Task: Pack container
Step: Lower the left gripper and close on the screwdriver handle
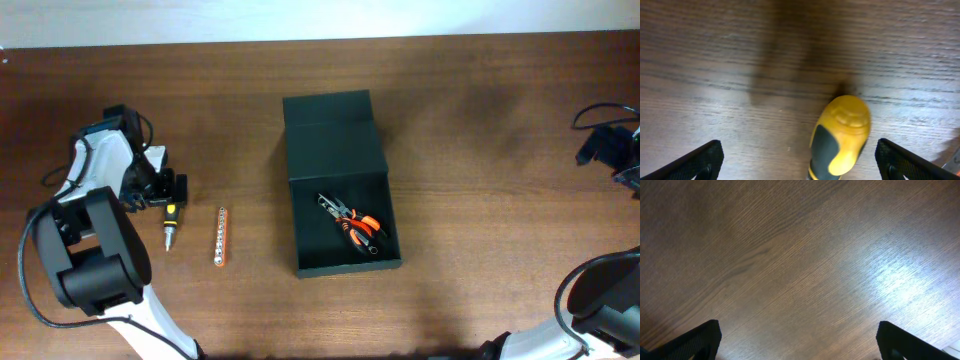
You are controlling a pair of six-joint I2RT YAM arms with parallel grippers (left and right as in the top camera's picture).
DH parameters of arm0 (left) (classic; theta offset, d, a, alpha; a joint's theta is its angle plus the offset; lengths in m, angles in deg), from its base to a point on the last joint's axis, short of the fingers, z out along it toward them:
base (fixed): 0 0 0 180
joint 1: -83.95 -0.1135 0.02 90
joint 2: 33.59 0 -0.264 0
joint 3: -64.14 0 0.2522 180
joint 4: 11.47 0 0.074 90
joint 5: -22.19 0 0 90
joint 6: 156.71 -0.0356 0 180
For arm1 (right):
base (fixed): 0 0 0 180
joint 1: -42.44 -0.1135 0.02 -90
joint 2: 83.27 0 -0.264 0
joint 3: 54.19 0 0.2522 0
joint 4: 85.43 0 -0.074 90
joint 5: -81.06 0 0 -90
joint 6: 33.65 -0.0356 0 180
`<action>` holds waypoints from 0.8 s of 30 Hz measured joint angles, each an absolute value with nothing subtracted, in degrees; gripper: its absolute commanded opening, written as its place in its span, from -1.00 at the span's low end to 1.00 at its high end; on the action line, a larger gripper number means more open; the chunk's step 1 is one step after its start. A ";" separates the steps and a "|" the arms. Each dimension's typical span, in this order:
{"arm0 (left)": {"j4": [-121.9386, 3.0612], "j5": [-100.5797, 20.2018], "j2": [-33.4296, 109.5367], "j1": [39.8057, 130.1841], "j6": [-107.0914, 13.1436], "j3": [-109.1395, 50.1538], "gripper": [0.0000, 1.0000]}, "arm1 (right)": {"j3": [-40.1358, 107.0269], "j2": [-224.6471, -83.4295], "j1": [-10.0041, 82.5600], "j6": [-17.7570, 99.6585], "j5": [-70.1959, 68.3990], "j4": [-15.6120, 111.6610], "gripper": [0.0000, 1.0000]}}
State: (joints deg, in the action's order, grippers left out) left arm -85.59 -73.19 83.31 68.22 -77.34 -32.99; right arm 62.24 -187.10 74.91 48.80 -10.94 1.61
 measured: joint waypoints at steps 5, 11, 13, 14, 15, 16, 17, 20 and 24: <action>-84.39 -73.43 83.31 69.55 -76.86 -32.99 0.98 | 62.24 -187.10 74.91 48.82 -10.94 1.61 0.98; -83.27 -73.41 83.31 69.68 -76.91 -32.99 0.98 | 62.24 -187.10 74.91 48.80 -10.94 1.59 0.98; -82.92 -73.39 83.31 69.68 -76.91 -32.99 0.99 | 62.24 -187.10 74.91 48.82 -10.94 1.59 0.98; -82.79 -73.19 83.31 69.68 -76.93 -32.99 0.98 | 62.24 -187.10 74.91 48.82 -10.94 1.59 0.98; -82.77 -73.17 83.31 69.68 -76.95 -32.99 0.98 | 62.24 -187.10 74.91 48.80 -10.94 1.59 0.98; -82.62 -72.54 83.31 69.68 -77.21 -32.99 0.99 | 62.24 -187.10 74.91 48.82 -10.94 1.59 0.98; -82.44 -72.30 83.31 69.68 -77.39 -32.99 0.99 | 62.24 -187.10 74.91 48.80 -10.94 1.59 0.98; -81.74 -71.47 83.31 69.68 -77.80 -32.99 0.99 | 62.24 -187.10 74.91 48.80 -10.94 1.59 0.98; -81.53 -71.03 83.31 69.68 -77.85 -32.99 0.99 | 62.24 -187.10 74.91 48.80 -10.94 1.59 0.98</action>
